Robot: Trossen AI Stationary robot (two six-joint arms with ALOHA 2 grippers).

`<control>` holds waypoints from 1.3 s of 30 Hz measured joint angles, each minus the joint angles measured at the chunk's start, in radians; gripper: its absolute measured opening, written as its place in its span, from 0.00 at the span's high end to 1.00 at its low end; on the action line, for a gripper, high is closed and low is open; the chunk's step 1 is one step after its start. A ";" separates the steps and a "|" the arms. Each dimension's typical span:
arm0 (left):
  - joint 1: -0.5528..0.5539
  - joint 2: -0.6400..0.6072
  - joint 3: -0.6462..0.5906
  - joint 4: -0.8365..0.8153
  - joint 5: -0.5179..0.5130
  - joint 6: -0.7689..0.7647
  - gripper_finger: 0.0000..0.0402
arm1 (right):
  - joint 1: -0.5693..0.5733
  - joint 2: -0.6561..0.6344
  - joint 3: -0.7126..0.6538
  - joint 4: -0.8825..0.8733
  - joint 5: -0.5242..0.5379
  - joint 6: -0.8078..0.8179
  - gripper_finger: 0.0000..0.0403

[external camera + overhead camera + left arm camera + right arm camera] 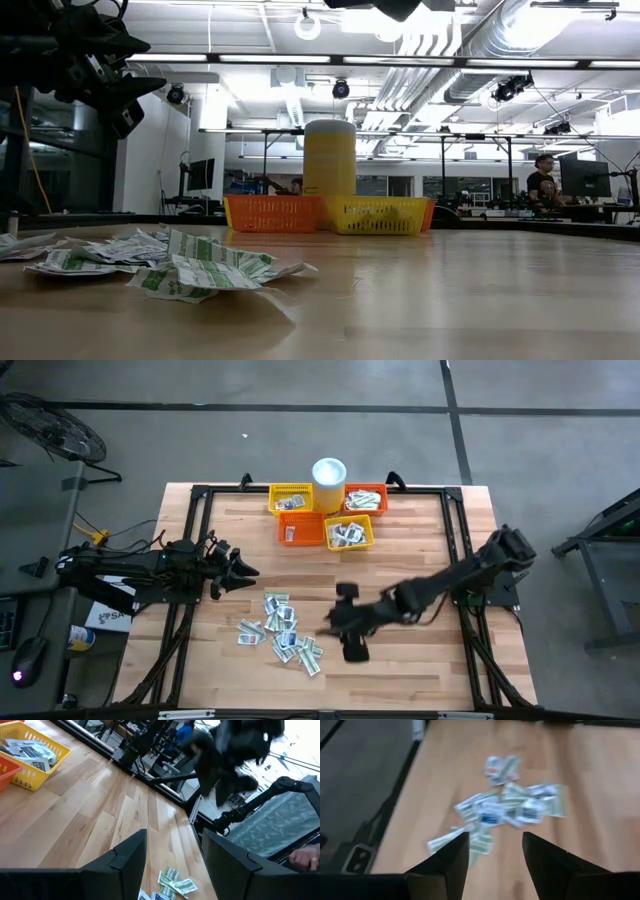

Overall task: Pick & Place First Aid Supplies
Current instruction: Put the green bandage pack into the top orange basket

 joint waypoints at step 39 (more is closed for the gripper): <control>0.000 0.000 0.000 0.000 0.000 0.000 0.52 | 0.237 0.422 0.000 0.305 0.193 -0.374 0.56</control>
